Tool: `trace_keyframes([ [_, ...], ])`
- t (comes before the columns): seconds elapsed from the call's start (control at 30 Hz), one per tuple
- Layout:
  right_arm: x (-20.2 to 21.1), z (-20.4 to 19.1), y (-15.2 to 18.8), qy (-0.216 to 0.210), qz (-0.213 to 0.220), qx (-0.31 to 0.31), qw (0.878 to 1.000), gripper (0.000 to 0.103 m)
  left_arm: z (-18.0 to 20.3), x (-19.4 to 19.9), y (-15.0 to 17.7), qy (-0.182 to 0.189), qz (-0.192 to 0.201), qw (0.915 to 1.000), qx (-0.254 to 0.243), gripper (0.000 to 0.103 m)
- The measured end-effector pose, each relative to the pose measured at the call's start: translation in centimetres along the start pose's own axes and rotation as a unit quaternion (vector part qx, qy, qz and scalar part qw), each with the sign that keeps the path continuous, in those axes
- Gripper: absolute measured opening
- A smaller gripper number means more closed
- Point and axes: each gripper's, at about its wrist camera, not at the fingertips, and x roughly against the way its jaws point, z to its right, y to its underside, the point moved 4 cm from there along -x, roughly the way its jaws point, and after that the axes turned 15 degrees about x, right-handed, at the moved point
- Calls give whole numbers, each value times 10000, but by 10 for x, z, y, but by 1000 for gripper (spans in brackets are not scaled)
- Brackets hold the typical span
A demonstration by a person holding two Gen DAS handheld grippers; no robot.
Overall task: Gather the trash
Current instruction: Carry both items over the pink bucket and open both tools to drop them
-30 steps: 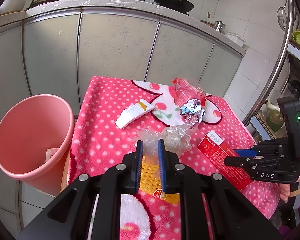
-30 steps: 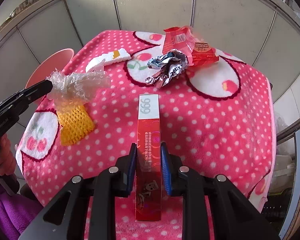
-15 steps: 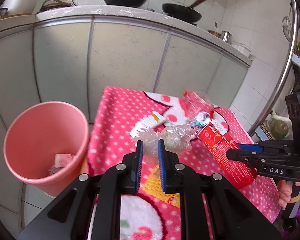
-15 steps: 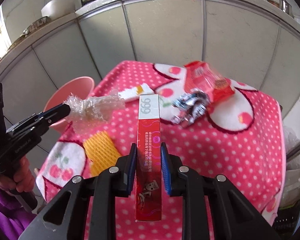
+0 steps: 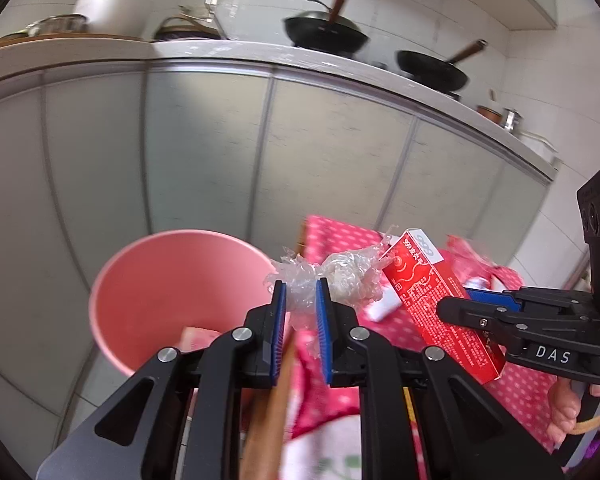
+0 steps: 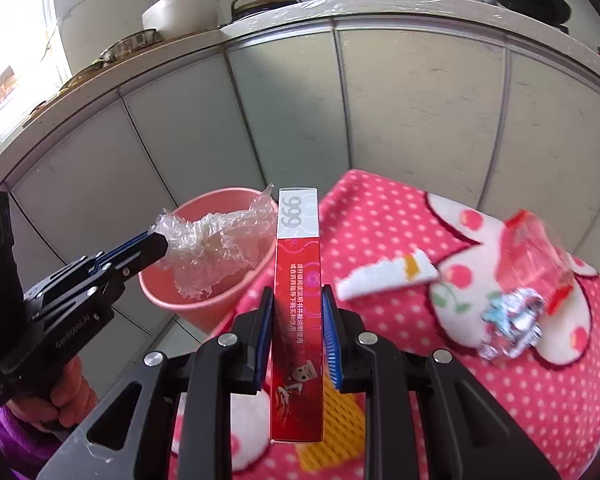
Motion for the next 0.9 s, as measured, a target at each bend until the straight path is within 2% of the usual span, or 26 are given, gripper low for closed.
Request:
trace_keyframes([
  [0.4,-74,-42,-38,-513,-224,145,9983,22,-60,-8,-19,-887,318,9948,380,14],
  [0.63,-111,-50,-44,-525,-385,125,9978,23,-92,-22,-13,-1261,140,9899,627,14],
  [0.9,-139,-51,-51,-512,-504,-20,9974,23,-110,-34,-7,-1382,-33,9873,778,14],
])
